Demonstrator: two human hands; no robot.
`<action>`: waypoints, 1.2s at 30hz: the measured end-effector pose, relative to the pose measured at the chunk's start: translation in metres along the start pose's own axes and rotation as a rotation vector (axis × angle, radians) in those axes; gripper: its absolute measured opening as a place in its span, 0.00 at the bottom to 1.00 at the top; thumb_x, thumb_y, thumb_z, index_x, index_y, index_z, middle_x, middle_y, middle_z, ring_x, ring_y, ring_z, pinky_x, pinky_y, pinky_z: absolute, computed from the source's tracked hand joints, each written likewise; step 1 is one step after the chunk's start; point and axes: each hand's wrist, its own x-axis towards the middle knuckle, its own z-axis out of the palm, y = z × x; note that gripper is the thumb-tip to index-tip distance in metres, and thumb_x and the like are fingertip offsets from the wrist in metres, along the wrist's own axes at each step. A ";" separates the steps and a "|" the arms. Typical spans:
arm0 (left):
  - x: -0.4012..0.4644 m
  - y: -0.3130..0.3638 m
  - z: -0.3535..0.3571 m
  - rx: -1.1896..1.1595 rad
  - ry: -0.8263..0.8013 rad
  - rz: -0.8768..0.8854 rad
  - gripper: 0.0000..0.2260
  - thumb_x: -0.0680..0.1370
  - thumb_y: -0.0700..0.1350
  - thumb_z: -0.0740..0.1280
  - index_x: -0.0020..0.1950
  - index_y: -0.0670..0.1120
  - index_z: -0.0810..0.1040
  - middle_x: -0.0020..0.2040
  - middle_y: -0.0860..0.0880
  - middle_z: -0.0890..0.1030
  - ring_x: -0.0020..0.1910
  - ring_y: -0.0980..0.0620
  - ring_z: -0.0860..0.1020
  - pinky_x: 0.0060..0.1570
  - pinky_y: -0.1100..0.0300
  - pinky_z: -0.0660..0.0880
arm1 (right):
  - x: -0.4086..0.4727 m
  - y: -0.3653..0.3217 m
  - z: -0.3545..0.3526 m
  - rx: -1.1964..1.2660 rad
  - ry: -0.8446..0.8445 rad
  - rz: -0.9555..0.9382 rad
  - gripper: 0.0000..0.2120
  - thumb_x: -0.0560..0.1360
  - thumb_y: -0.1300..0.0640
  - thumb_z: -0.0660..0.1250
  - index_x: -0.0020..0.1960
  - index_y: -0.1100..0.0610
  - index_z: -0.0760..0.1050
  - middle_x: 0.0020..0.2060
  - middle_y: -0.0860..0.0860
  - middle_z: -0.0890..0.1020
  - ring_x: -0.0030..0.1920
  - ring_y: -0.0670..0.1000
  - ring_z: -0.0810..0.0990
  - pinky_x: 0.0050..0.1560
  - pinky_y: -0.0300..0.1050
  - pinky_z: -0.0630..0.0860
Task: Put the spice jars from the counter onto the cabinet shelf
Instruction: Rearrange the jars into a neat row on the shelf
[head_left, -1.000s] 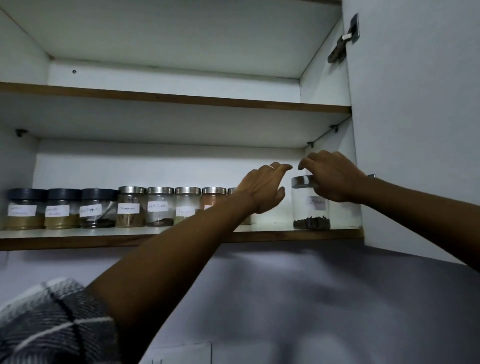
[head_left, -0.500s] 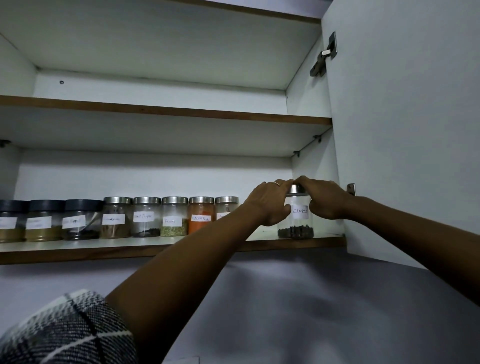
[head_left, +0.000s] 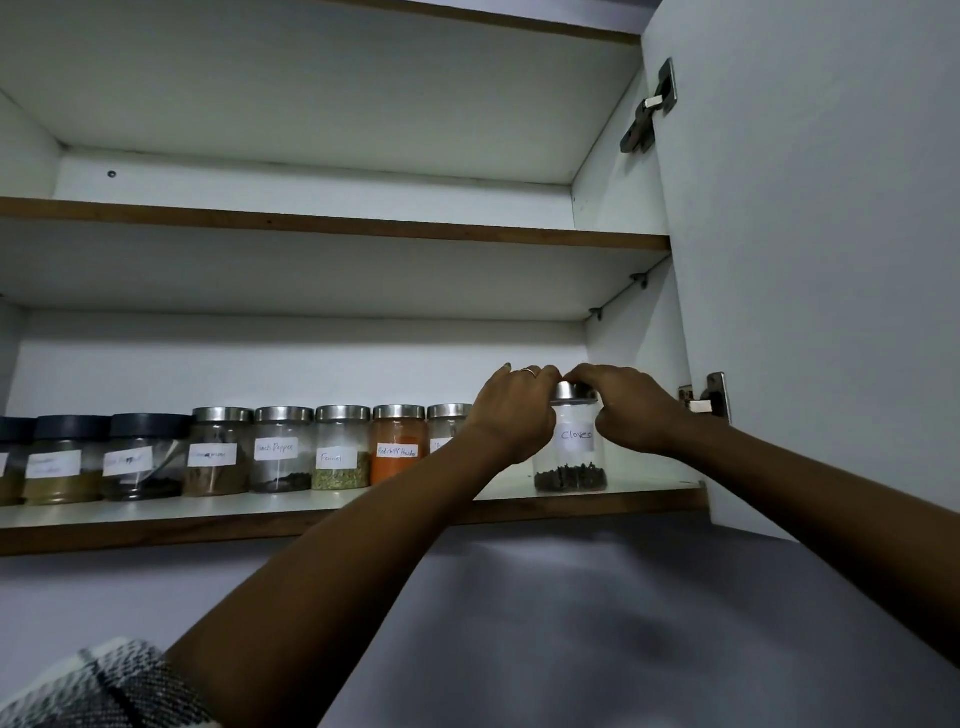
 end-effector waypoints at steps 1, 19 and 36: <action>0.000 -0.003 0.002 -0.008 -0.002 -0.014 0.18 0.76 0.36 0.57 0.66 0.42 0.69 0.58 0.41 0.78 0.57 0.43 0.75 0.68 0.54 0.59 | 0.003 -0.001 0.003 0.007 0.001 -0.002 0.26 0.68 0.71 0.61 0.64 0.57 0.71 0.56 0.55 0.79 0.54 0.57 0.77 0.56 0.53 0.74; 0.021 -0.081 0.058 -0.042 -0.321 -0.100 0.29 0.71 0.30 0.61 0.70 0.45 0.59 0.58 0.44 0.78 0.64 0.46 0.73 0.74 0.47 0.40 | 0.065 -0.005 0.074 -0.057 -0.143 0.040 0.32 0.72 0.70 0.59 0.74 0.56 0.59 0.68 0.57 0.71 0.67 0.59 0.69 0.65 0.51 0.69; 0.050 -0.097 0.089 0.463 -0.571 -0.144 0.36 0.76 0.36 0.62 0.77 0.44 0.44 0.78 0.42 0.55 0.78 0.48 0.41 0.71 0.42 0.33 | 0.107 0.000 0.126 -0.156 -0.198 0.076 0.25 0.75 0.65 0.60 0.71 0.55 0.62 0.62 0.56 0.72 0.61 0.58 0.73 0.59 0.53 0.74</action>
